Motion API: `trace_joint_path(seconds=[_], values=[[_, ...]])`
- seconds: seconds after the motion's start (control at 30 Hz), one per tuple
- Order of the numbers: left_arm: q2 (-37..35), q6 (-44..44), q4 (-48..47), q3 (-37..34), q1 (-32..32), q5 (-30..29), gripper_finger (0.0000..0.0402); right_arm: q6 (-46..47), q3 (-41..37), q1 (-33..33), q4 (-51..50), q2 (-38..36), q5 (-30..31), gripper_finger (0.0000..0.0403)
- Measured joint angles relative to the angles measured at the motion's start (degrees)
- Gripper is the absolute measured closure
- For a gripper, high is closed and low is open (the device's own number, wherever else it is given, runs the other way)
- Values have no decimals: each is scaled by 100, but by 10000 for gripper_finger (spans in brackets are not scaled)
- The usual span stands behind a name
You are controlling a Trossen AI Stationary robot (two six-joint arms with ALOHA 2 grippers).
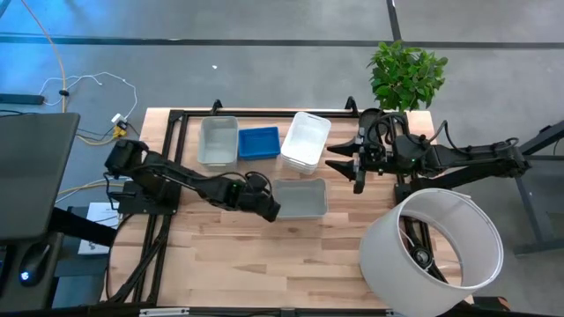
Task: Stack baskets by color
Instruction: Stack the bottom gray bin on the top gray bin
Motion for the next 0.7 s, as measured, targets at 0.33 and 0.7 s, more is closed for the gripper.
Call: trace_joint_path(seconds=[0.33,0.7], values=[[123,29,299,0,76,418,211,0,0,-2,-57,0,2,201],[82,308,351,2,143,681,391,-2,0,-2,-100,11,138,201]])
